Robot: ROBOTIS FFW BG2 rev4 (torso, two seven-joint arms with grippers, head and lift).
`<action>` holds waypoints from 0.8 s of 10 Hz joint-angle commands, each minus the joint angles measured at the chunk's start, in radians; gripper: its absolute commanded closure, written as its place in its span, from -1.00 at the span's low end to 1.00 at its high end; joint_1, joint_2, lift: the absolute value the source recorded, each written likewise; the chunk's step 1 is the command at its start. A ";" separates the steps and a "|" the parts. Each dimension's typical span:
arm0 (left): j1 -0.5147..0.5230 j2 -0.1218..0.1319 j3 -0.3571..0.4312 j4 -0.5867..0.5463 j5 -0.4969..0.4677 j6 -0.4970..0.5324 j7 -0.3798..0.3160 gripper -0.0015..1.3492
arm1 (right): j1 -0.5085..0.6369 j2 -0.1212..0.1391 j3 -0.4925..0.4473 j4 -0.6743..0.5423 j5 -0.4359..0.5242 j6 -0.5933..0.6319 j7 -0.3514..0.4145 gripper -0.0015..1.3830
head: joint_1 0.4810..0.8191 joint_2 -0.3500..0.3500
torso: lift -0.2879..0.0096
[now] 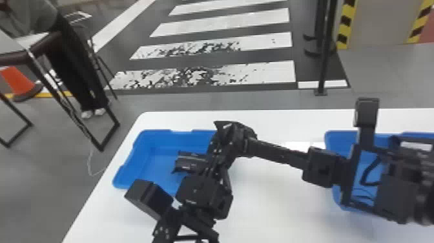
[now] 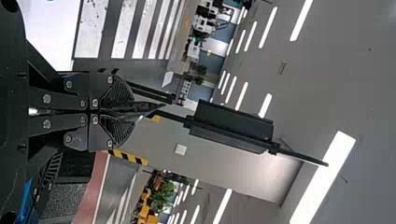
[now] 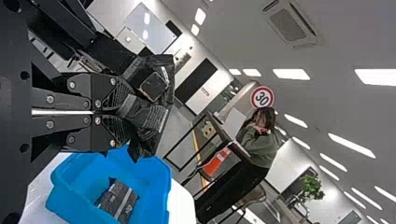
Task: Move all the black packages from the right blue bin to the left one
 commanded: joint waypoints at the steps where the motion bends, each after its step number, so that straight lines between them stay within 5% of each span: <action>1: 0.000 -0.010 0.031 0.000 -0.016 -0.014 0.010 0.80 | 0.010 -0.001 0.002 0.018 -0.018 -0.023 0.009 0.36 | 0.27 0.82 | 0.05; 3: -0.056 -0.036 0.136 0.086 -0.157 -0.009 0.053 0.80 | 0.041 -0.003 -0.008 0.035 -0.048 -0.040 0.017 -0.69 | 0.27 0.90 | 0.05; 4: -0.132 -0.050 0.212 0.213 -0.279 0.013 0.062 0.80 | 0.054 -0.004 -0.016 0.037 -0.054 -0.040 0.018 -0.92 | 0.27 0.98 | 0.05; 6: -0.255 -0.061 0.316 0.422 -0.466 0.067 0.074 0.80 | 0.061 -0.007 -0.030 0.033 -0.048 -0.040 0.020 -0.80 | 0.27 1.00 | 0.05; 7: -0.289 -0.061 0.340 0.503 -0.484 0.099 0.081 0.60 | 0.068 -0.009 -0.040 0.037 -0.042 -0.062 0.026 -0.82 | 0.27 1.00 | 0.05; 8: -0.272 -0.061 0.354 0.508 -0.448 0.092 0.068 -0.27 | 0.081 -0.009 -0.060 0.035 -0.026 -0.067 0.032 -0.85 | 0.27 1.00 | 0.05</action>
